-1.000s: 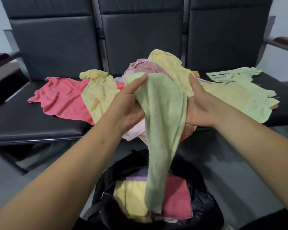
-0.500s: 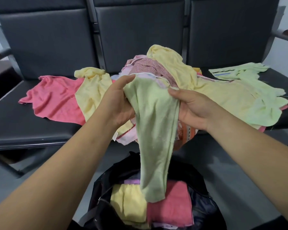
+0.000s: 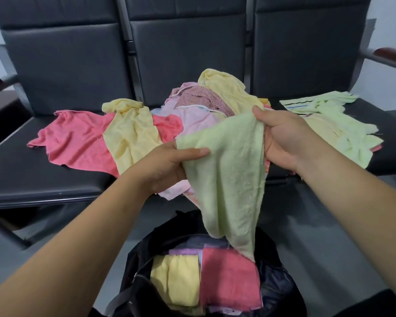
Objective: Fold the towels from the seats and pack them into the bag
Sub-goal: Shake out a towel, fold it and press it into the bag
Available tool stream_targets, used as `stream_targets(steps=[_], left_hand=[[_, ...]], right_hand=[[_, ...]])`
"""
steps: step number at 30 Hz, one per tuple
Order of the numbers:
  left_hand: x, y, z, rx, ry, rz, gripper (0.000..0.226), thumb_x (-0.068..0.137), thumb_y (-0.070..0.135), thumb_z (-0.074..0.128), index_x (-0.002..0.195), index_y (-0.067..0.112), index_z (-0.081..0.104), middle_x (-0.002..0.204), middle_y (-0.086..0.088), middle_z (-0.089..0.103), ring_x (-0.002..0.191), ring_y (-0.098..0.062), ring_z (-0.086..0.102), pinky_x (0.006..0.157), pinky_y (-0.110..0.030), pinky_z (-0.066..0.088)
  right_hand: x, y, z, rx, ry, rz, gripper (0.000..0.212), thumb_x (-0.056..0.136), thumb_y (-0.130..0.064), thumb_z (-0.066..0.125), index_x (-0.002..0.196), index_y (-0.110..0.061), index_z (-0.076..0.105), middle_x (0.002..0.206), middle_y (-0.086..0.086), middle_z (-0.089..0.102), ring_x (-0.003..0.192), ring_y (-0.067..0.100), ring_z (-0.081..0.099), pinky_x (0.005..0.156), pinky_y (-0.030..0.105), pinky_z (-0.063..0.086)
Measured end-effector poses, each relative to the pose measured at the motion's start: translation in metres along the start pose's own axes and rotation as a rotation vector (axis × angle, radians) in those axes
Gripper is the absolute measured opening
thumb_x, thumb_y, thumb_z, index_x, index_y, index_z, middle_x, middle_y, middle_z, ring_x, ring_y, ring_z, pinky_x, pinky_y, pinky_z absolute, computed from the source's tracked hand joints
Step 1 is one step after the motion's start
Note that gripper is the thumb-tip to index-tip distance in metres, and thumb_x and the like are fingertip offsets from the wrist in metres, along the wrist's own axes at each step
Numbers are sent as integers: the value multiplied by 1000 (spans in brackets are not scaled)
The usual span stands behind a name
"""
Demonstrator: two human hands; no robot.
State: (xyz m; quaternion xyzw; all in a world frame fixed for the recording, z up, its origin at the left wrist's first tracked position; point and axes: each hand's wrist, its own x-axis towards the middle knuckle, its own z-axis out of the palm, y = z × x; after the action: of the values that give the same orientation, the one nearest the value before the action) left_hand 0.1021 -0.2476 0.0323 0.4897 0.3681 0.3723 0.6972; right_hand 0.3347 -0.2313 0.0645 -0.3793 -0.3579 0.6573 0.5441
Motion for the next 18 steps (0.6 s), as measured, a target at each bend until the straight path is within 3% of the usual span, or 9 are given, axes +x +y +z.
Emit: stream_targets(steps=[3,6,8,10,11,14,18], left_hand=[[-4,3,6,-189,130,-11,42,84,13,72,123,-1,67,122,-17,71,108,-27,70,92,-38,58],[-7,9,15,-409,171,-47,37,82,22,71,114,3,74,122,-13,71,113,-26,69,105,-42,51],[-11,13,19,-509,158,-48,27,82,24,70,98,4,80,115,-13,74,106,-26,72,102,-43,52],[-15,15,18,-549,134,-29,29,85,24,66,96,1,80,111,-16,74,100,-28,73,96,-44,55],[-17,16,16,-553,116,-20,30,86,23,66,100,-1,78,114,-18,73,102,-30,72,96,-46,55],[-20,17,7,-517,64,28,46,77,13,80,118,-4,70,125,-21,67,116,-31,67,102,-44,52],[-22,16,-4,-258,78,106,47,84,-1,64,131,5,61,128,-17,67,116,-32,67,94,-44,57]], right_hand=[[-5,0,-3,-130,67,126,37,102,-21,56,134,-2,59,115,15,74,98,26,75,78,41,63],[-13,5,-3,-202,-48,345,52,90,-49,62,125,-11,64,111,9,76,103,25,74,95,49,56],[-17,12,0,-275,-199,414,67,75,-65,64,122,-17,65,117,9,74,114,27,69,106,56,44],[-19,20,4,-358,-326,432,84,58,-69,80,124,-19,65,125,9,71,121,27,65,108,57,40],[-19,23,6,-383,-349,410,81,53,-64,88,119,-21,68,127,8,71,122,26,65,110,56,39],[-17,28,10,-325,-279,245,18,74,-30,83,84,-22,72,111,7,72,112,26,67,114,56,38],[-11,30,15,-141,-194,168,5,97,-13,60,100,-13,63,103,11,73,99,31,71,102,54,51]])
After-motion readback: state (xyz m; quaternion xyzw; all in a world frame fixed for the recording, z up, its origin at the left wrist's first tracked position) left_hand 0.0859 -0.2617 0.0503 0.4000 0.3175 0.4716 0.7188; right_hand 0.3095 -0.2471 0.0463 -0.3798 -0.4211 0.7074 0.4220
